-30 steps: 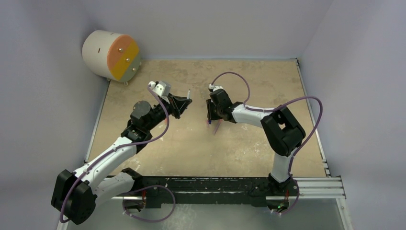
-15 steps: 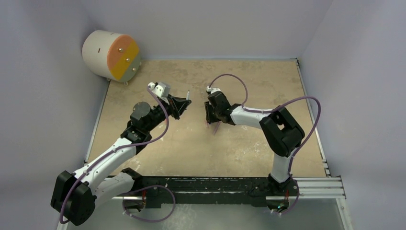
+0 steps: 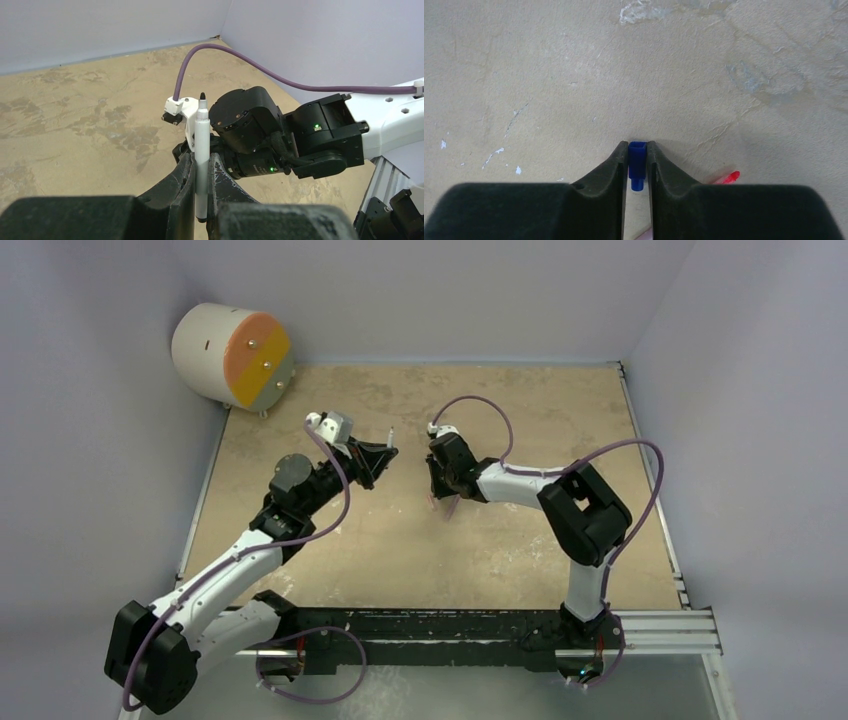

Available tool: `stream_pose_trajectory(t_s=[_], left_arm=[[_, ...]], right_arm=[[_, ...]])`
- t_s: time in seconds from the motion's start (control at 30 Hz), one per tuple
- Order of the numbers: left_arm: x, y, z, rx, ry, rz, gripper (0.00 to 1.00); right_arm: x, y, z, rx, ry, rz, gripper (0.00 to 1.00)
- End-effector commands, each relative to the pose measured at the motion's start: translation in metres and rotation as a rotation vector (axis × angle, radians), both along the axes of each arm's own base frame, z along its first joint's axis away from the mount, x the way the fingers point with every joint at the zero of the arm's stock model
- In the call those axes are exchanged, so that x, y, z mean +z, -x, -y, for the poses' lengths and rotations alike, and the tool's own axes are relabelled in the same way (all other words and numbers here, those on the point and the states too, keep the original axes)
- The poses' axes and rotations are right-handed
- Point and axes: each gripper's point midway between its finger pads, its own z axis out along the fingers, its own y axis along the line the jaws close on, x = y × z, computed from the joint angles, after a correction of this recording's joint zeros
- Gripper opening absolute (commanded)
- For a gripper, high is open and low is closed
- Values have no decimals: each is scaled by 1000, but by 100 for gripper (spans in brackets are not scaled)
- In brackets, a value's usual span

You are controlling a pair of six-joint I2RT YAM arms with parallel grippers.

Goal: Insert the pens into the pen caps

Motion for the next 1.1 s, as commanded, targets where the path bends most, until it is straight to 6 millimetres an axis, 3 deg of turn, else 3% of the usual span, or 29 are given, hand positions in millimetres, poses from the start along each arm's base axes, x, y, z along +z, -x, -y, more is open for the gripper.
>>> stream_pose_trajectory(t_s=[0.0, 0.07, 0.13, 0.23, 0.33, 0.43, 0.47, 0.53, 0.67, 0.8, 0.93, 1.07], left_arm=[[13, 2, -4, 17, 25, 42, 0], [12, 2, -4, 17, 24, 40, 0], [11, 1, -4, 18, 24, 40, 0], [12, 2, -2, 6, 40, 41, 0], [22, 8, 3, -32, 117, 59, 0], [37, 18, 11, -100, 235, 85, 0], [39, 21, 14, -124, 274, 89, 0], [50, 28, 20, -173, 358, 102, 0], [72, 48, 30, -271, 492, 145, 0], [84, 65, 35, -353, 567, 165, 0], [90, 78, 47, -414, 570, 181, 0], [96, 84, 57, -445, 577, 189, 0]], right_arm=[[-18, 4, 11, -18, 78, -36, 16], [-17, 5, 10, -16, 72, -40, 4], [-9, 5, 7, -7, 33, -29, 0], [33, -6, 2, -17, -57, 79, 0], [103, -21, 2, -14, -239, 222, 0], [203, -27, -1, 85, -501, 438, 0], [225, -18, -2, 145, -575, 495, 0], [288, -1, 3, 227, -714, 668, 0], [364, 38, 5, 385, -934, 861, 0], [404, 84, 5, 586, -1161, 926, 0], [417, 116, 5, 753, -1343, 911, 0], [416, 126, 5, 809, -1402, 896, 0]])
